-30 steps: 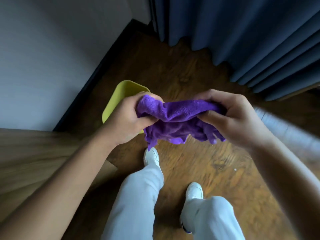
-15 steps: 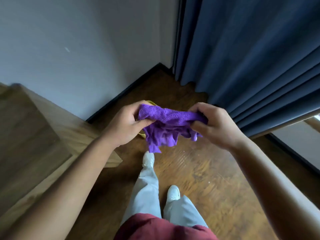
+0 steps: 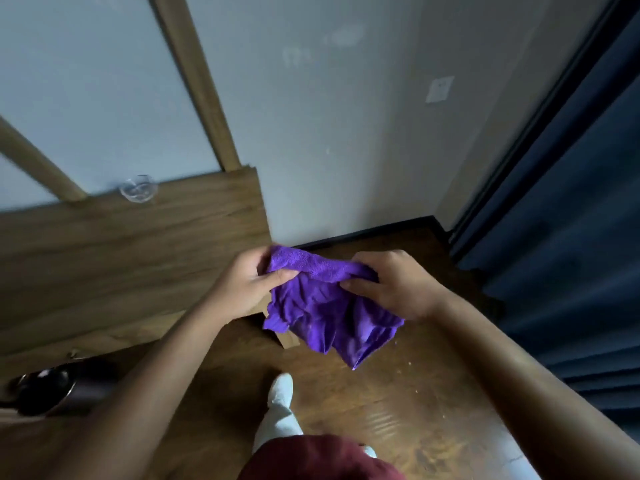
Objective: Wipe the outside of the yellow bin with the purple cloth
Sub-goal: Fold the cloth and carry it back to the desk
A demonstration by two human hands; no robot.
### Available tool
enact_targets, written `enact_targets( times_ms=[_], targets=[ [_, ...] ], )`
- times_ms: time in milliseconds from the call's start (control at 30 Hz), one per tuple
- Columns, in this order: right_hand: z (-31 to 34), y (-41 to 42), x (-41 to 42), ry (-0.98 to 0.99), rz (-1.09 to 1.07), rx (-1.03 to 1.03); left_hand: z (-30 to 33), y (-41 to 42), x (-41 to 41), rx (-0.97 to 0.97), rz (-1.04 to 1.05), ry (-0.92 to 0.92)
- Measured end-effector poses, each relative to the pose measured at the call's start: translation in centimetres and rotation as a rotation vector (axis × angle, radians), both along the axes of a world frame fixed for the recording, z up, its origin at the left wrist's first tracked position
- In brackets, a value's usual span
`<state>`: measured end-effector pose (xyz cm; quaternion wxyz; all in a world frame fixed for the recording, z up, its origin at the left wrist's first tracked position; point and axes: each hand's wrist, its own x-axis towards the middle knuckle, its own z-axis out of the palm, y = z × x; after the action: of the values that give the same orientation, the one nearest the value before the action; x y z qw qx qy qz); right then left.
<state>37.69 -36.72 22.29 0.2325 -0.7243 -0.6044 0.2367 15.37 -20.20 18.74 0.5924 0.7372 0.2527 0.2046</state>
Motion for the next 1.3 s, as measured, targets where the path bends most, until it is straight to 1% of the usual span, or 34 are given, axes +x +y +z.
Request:
enact_targets(
  times_ms=[100, 200, 300, 400, 500, 600, 700, 767, 867, 933, 1033, 1133, 1233, 1300],
  targets=[
    [-1.7, 6.0, -3.1, -0.016, 0.111, -0.061, -2.1, 3.9, -4.5, -0.035, 0.107, 0.050],
    [-3.9, 12.9, -5.8, -0.057, 0.132, -0.131, -4.5, 8.9, -8.1, -0.071, 0.188, 0.133],
    [-6.6, 20.3, -7.8, -0.083, 0.135, -0.245, -7.2, 14.7, -10.7, -0.122, 0.256, 0.185],
    [-9.6, 26.9, -9.0, -0.081, 0.116, -0.361, -9.2, 20.2, -12.2, -0.111, 0.251, 0.226],
    [-11.9, 32.1, -9.2, -0.089, 0.037, -0.414, -10.5, 25.2, -12.4, -0.102, 0.226, 0.277],
    [-13.1, 36.5, -8.7, -0.122, -0.051, -0.410, -11.4, 29.8, -11.6, 0.012, 0.184, 0.336],
    [-13.7, 39.4, -8.2, -0.178, -0.086, -0.369, -12.2, 33.0, -10.4, 0.161, 0.174, 0.370],
    [-14.1, 40.2, -8.1, -0.205, -0.105, -0.309, -12.8, 34.3, -9.8, 0.262, 0.212, 0.390],
    [-15.6, 39.1, -8.6, -0.279, -0.048, -0.194, -14.3, 34.6, -9.9, 0.395, 0.256, 0.406],
    [-17.1, 37.2, -9.4, -0.299, -0.014, -0.137, -15.7, 33.4, -10.7, 0.447, 0.229, 0.380],
    [-20.0, 34.0, -11.0, -0.287, 0.006, -0.068, -18.3, 30.8, -12.5, 0.486, 0.165, 0.417],
    [-22.7, 31.6, -12.1, -0.270, 0.008, -0.158, -20.8, 28.4, -14.4, 0.549, 0.121, 0.484],
    [-24.5, 30.2, -12.6, -0.320, 0.074, -0.356, -22.3, 26.8, -15.3, 0.584, -0.030, 0.657],
    [-24.9, 29.4, -12.8, -0.396, 0.137, -0.416, -22.8, 25.9, -15.6, 0.629, -0.149, 0.797]
  ],
)
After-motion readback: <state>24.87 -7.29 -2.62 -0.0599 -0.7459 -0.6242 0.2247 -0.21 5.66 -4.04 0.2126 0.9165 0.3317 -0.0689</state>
